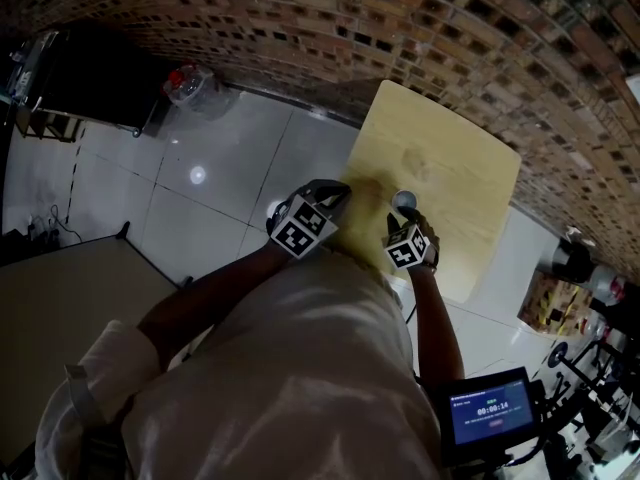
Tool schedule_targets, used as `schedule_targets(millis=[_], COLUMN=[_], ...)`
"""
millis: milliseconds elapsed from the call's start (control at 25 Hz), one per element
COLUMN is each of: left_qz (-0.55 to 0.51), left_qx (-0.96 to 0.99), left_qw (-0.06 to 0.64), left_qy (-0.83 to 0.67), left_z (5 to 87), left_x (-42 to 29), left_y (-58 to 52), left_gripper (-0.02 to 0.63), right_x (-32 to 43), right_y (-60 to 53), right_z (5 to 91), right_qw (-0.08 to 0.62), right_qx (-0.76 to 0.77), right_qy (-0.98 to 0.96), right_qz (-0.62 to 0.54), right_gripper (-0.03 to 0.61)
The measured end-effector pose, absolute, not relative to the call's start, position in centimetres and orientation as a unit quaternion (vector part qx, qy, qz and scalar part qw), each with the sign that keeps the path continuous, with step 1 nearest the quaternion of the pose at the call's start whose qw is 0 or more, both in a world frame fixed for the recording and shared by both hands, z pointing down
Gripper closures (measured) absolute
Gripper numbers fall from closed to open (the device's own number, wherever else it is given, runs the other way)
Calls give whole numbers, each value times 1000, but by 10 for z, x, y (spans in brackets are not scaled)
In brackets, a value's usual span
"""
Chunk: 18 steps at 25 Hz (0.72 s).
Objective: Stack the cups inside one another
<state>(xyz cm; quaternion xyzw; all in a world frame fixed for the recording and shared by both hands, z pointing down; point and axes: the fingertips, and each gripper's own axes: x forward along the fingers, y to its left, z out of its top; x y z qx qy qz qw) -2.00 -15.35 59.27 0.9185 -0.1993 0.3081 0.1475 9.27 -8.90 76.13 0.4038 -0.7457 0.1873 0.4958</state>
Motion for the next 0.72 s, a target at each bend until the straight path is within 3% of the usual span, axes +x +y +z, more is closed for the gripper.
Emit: schedule_targets(millis=[400, 720], left_qz=[312, 308], left_qx=[921, 928], left_qw=[142, 113], left_qy=[-185, -176], left_z=[594, 584], left_x=[-10, 2], left_y=[-144, -140], left_gripper=[584, 586], right_x=[92, 107], right_y=[-66, -68], right_z=[680, 633], right_qw=[330, 265], right_qx=[513, 558], right_qy=[-767, -765], right_qz=[201, 181], right_gripper=[436, 434])
